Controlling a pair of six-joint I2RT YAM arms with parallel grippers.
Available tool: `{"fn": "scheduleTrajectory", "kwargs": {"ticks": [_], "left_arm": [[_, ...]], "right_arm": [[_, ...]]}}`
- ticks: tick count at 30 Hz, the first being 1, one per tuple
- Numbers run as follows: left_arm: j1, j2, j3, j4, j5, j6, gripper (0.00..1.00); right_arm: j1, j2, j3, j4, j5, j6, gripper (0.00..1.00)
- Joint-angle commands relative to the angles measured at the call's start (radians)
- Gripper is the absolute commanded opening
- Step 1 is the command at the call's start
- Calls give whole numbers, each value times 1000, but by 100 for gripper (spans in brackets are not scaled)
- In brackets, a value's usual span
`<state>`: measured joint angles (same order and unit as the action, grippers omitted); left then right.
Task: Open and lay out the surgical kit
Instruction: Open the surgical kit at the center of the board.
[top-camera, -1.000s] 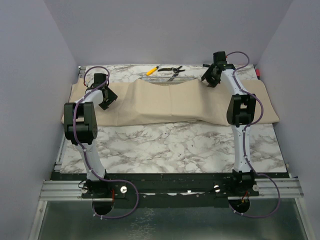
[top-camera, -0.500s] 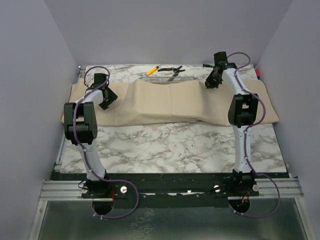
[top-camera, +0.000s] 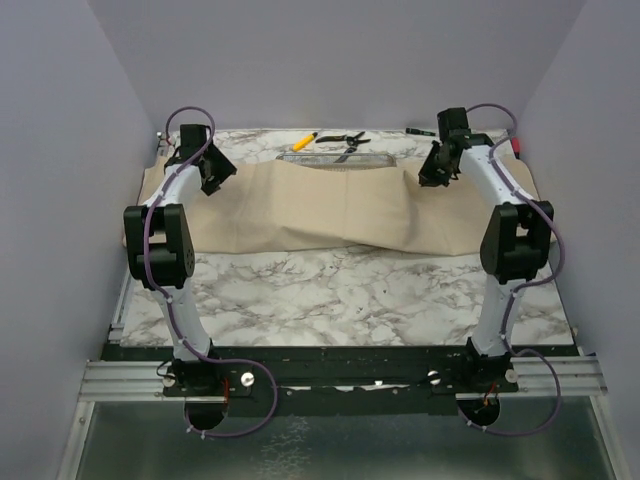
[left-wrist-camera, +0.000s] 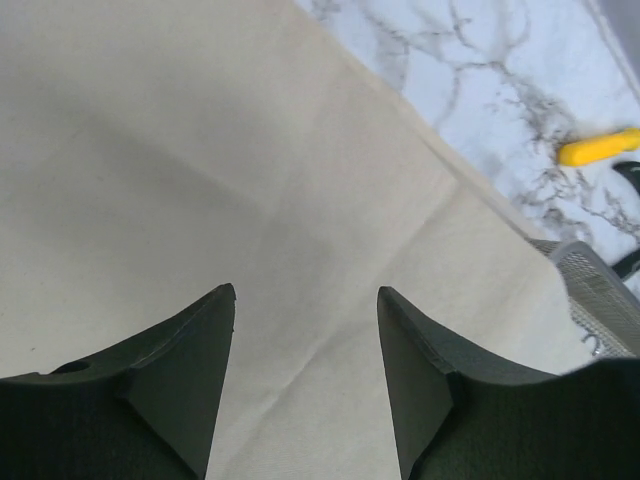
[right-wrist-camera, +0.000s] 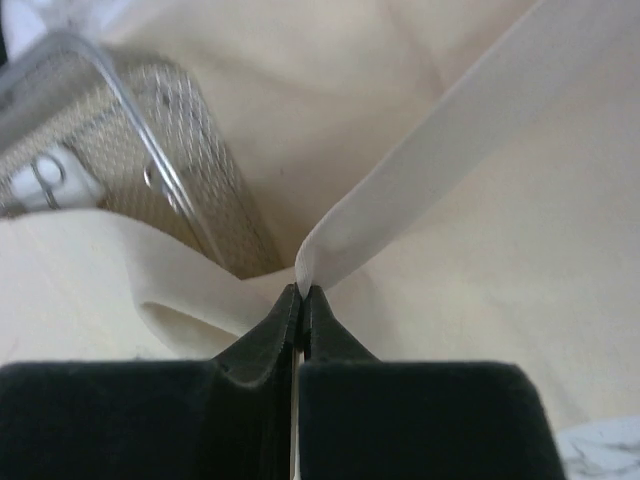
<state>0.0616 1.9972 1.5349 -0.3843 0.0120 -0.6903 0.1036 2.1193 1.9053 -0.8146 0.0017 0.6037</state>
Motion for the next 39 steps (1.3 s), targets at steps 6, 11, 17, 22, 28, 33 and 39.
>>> {"fn": "scheduleTrajectory", "kwargs": {"ticks": [6, 11, 17, 22, 28, 33, 39], "left_arm": [[3, 54, 115, 30, 104, -28, 62], [-4, 90, 147, 33, 103, -51, 64], [-20, 140, 154, 33, 67, -60, 65], [-40, 179, 190, 35, 4, -38, 66], [-59, 198, 234, 39, -168, -4, 67], [-109, 219, 286, 46, -220, 40, 68], [-146, 261, 335, -39, -377, 46, 68]], "right_arm": [[71, -336, -468, 191, -31, -160, 1], [80, -448, -649, 190, -27, -175, 1], [81, -530, -789, 151, -13, -181, 1], [82, -565, -869, 120, 37, -189, 1], [82, -582, -955, 106, 132, -144, 1], [82, -580, -1006, 100, 165, -108, 1], [82, -583, -1025, 119, 190, -90, 1]]}}
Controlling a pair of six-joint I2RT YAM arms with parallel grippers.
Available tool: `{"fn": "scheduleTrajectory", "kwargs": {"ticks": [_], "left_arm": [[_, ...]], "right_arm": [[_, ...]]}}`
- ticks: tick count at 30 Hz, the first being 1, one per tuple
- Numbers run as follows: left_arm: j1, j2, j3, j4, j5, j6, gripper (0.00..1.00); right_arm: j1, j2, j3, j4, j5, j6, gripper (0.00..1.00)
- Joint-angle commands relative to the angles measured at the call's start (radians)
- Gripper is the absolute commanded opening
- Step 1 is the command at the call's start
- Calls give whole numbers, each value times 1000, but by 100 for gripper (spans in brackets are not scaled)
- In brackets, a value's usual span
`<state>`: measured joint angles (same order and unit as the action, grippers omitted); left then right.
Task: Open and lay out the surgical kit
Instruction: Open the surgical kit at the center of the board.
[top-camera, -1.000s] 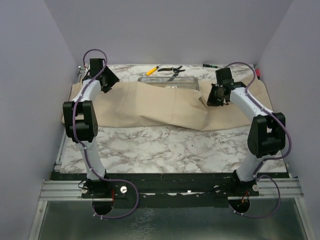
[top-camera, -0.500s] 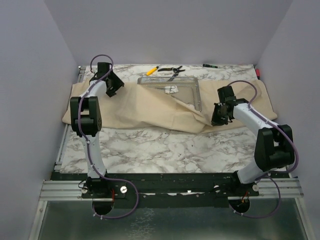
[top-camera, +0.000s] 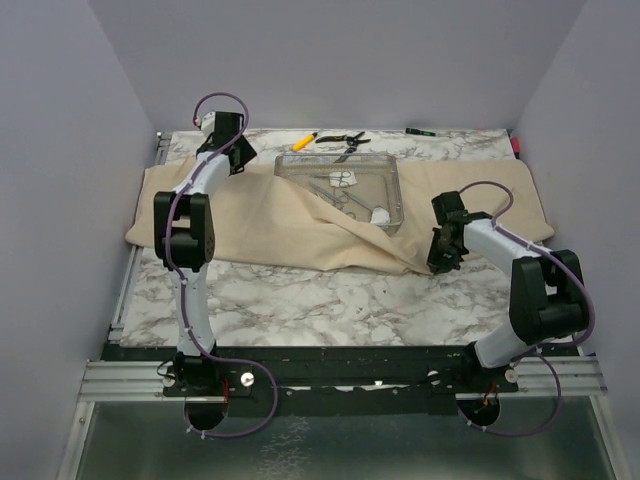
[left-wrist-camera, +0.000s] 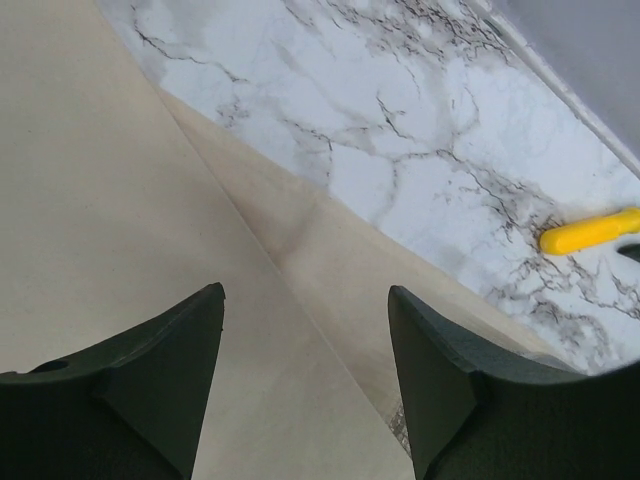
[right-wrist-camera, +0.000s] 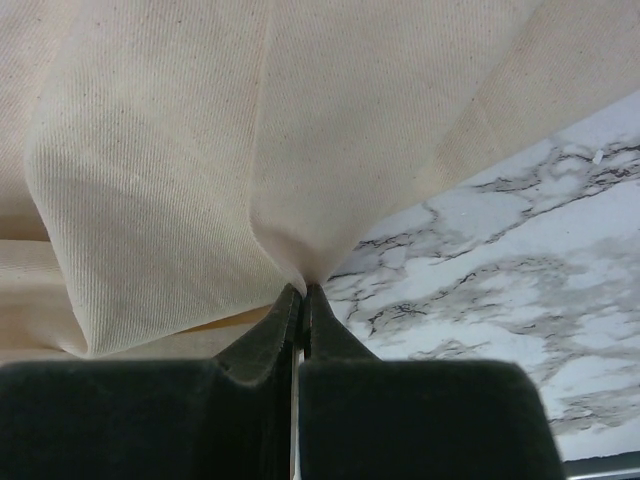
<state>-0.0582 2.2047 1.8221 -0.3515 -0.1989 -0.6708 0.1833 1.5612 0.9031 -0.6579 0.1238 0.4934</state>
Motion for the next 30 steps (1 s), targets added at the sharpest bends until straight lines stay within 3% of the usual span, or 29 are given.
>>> {"fn": "scheduleTrajectory", "kwargs": {"ticks": [1, 9, 11, 15, 19, 22, 26, 28, 30], "left_arm": [[-32, 63, 56, -90, -186, 32, 68], [-40, 154, 130, -163, -199, 74, 68], [-39, 171, 159, -180, -192, 82, 64], [-40, 168, 169, -195, -191, 88, 49], [-37, 147, 156, -202, -194, 92, 25], [-29, 138, 151, -213, -179, 101, 1], [-14, 109, 131, -244, -163, 108, 0], [-5, 74, 88, -245, -154, 110, 0], [1, 31, 43, -245, -146, 112, 0]], "right_arm": [[2, -23, -26, -36, 71, 22, 1], [2, -14, -35, -31, 101, 28, 1], [2, -14, -35, -32, 105, 27, 1], [2, -7, -39, -37, 118, 44, 1], [2, -5, -40, -36, 125, 63, 1], [2, 3, -29, -39, 129, 73, 1], [2, 22, 3, -57, 141, 81, 1], [2, 34, 32, -71, 150, 83, 12], [1, 56, 89, -87, 153, 67, 35]]}}
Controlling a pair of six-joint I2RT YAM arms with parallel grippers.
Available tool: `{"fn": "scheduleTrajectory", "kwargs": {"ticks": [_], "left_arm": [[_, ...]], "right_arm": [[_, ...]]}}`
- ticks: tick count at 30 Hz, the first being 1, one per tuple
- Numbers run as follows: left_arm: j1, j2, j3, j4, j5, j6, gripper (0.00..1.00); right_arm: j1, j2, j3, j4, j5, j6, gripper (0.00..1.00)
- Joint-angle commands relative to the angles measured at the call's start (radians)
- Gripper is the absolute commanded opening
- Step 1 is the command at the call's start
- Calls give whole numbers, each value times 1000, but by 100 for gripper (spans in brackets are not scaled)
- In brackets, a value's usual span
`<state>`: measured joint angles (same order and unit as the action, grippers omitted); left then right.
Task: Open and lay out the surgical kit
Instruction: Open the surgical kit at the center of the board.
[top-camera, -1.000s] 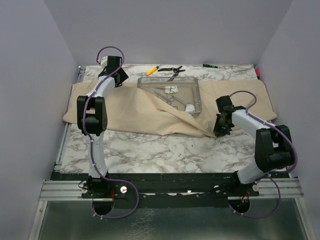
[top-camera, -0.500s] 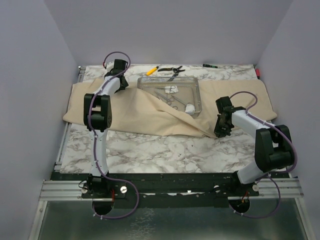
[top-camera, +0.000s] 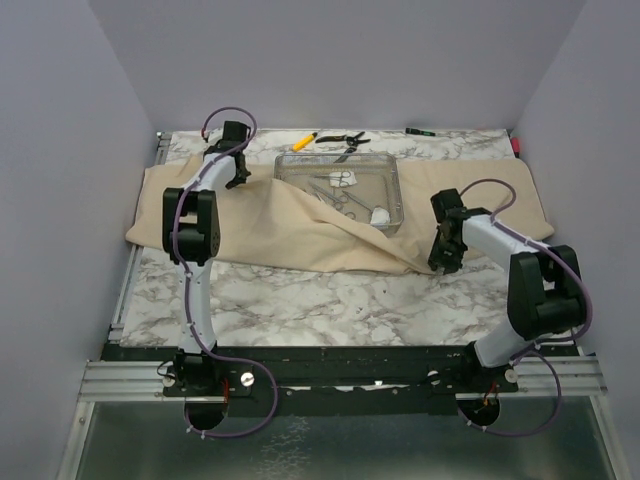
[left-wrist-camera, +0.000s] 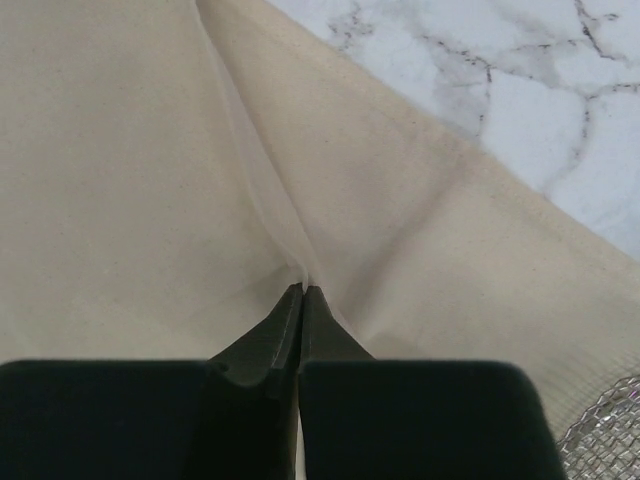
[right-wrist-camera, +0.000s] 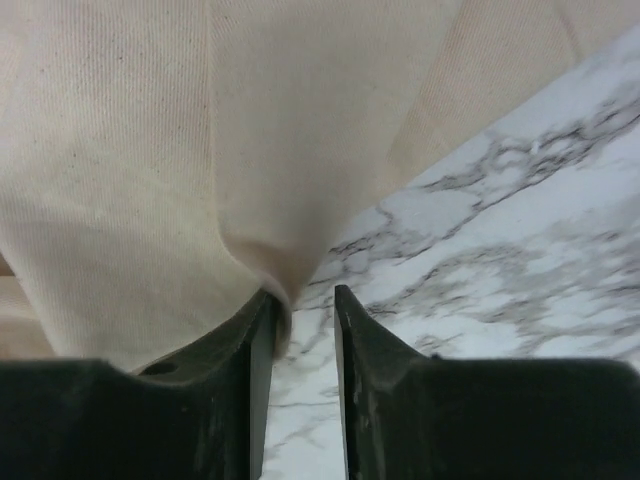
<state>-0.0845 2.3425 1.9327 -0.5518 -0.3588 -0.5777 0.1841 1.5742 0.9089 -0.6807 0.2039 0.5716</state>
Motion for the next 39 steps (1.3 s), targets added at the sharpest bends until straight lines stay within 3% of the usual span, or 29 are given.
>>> {"fn": "scheduleTrajectory", "kwargs": {"ticks": [1, 3, 6, 11, 16, 26, 39], "left_arm": [[28, -127, -93, -45, 15, 19, 0], [29, -176, -137, -43, 14, 17, 0], [30, -211, -181, -44, 18, 12, 0], [31, -247, -231, -44, 28, 7, 0], [31, -279, -273, -45, 33, -2, 0], [32, -323, -324, -42, 35, 6, 0], [37, -364, -356, -43, 43, 16, 0]], "right_arm": [[-2, 76, 133, -84, 87, -19, 44], [-6, 137, 253, -130, 128, -13, 58], [-21, 227, 435, -149, 168, -7, 69], [-41, 378, 654, -150, 248, -44, 71], [-68, 506, 801, -205, 314, -76, 67], [-123, 558, 733, -159, 318, -111, 53], [-152, 556, 669, -92, 320, -140, 44]]}}
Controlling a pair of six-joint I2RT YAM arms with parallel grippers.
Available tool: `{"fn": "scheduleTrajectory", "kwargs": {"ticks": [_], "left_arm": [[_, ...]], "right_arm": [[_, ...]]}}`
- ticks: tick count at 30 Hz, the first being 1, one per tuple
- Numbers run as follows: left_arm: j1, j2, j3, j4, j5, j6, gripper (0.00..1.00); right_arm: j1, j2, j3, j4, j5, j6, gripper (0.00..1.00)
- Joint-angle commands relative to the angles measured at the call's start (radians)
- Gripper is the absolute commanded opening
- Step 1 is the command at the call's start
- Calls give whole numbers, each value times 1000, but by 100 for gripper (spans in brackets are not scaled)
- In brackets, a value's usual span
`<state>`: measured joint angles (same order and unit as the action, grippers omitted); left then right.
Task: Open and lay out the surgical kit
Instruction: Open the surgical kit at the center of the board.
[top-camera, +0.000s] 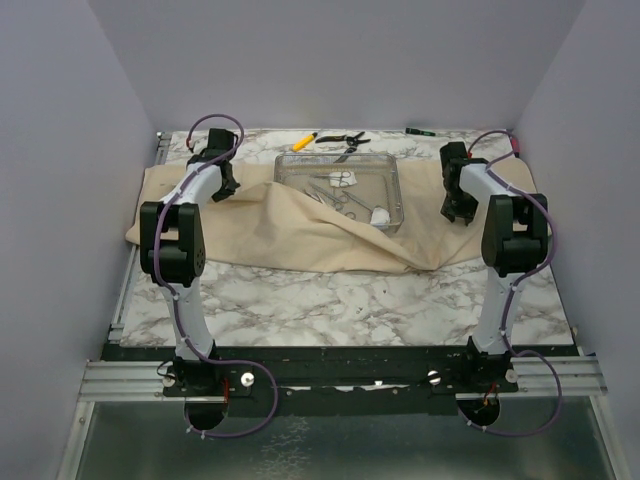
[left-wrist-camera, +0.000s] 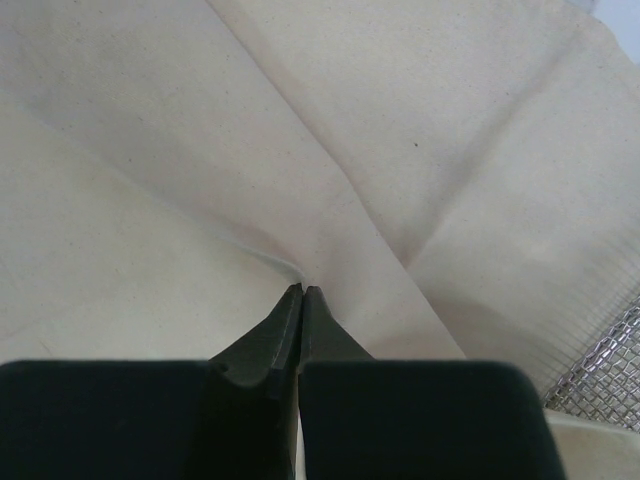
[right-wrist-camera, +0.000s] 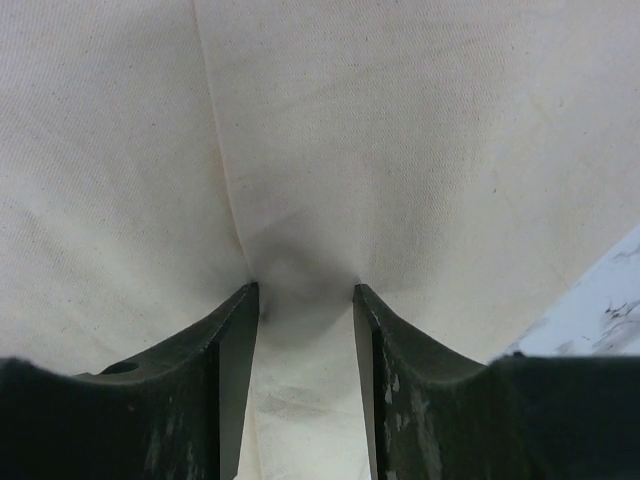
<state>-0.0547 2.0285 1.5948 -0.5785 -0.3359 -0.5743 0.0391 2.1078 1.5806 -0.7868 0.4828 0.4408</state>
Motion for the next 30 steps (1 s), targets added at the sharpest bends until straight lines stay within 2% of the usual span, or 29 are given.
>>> {"fn": "scheduleTrajectory", "kwargs": {"ticks": [1, 8, 10, 13, 21, 26, 30], "left_arm": [[9, -54, -19, -17, 20, 13, 0], [11, -107, -40, -34, 38, 9, 0], [10, -133, -52, -35, 46, 14, 0], [12, -162, -72, -42, 26, 28, 0], [12, -200, -119, -47, 50, 35, 0], [12, -250, -166, -77, 54, 7, 0], [12, -343, -252, -139, 29, -46, 0]], "right_arm": [[-6, 20, 1, 1, 59, -3, 43], [-14, -60, -40, -44, 166, 13, 38], [-15, -100, -81, -26, 172, 8, 36], [-23, -147, -140, -4, 160, 9, 28], [-33, -198, -199, -16, 166, 31, 25], [-61, -256, -272, -36, 156, 68, 11], [-89, -346, -396, -14, 148, 124, 8]]}}
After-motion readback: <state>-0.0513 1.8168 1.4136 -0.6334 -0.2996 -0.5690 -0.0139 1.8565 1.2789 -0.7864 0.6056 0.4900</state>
